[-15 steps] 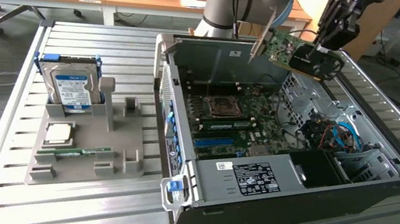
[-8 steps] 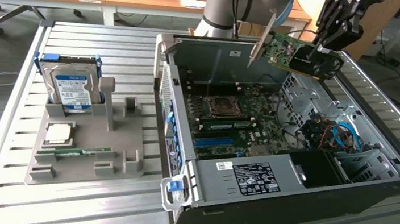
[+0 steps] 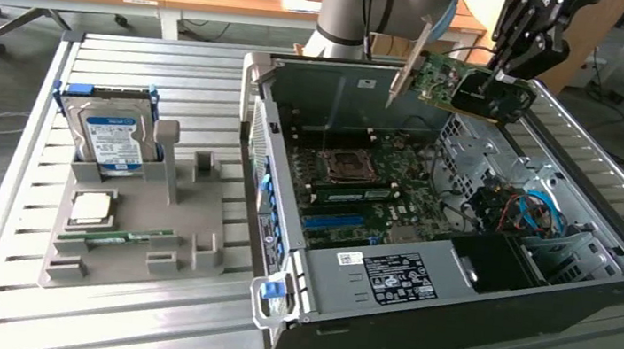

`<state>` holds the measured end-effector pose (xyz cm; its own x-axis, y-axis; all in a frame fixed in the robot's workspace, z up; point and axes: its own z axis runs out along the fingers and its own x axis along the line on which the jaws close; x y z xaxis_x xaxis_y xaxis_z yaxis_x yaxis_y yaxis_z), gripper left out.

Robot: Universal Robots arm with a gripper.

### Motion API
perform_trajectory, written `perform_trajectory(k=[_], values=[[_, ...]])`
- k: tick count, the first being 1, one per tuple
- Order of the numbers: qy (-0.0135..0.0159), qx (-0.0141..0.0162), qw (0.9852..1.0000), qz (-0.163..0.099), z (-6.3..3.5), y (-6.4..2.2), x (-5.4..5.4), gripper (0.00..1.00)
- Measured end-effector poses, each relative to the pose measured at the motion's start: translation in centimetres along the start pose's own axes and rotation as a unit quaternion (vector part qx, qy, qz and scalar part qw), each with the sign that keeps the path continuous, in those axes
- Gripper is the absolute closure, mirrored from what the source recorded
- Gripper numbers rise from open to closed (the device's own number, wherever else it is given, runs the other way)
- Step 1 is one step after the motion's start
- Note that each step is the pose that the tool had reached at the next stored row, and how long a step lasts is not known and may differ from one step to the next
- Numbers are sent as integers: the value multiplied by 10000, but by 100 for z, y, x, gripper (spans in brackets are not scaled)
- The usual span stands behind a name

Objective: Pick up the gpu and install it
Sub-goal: 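Insert the gpu into the slot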

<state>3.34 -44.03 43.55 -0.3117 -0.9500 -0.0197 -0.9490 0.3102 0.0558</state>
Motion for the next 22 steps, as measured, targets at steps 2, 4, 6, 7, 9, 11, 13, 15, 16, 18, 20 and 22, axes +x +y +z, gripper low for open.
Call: perform_trajectory(k=[2,4,6,7,9,11,13,15,16,18,20,22], values=[[0,0,10000,0,0,0,0,73],[0,0,10000,0,0,0,0,73],[0,0,10000,0,0,0,0,73],[0,0,10000,0,0,0,0,73],[0,0,10000,-4,0,0,0,73],[2,-1,10000,-30,0,0,0,73],[4,-2,10000,-80,1,0,0,73],[8,-3,9999,-147,0,0,0,73],[11,-4,9998,-198,1,0,0,73],[20,-7,9993,-373,2,0,0,73],[31,-11,9984,-558,3,0,0,73],[41,-14,9973,-730,6,0,0,73]])
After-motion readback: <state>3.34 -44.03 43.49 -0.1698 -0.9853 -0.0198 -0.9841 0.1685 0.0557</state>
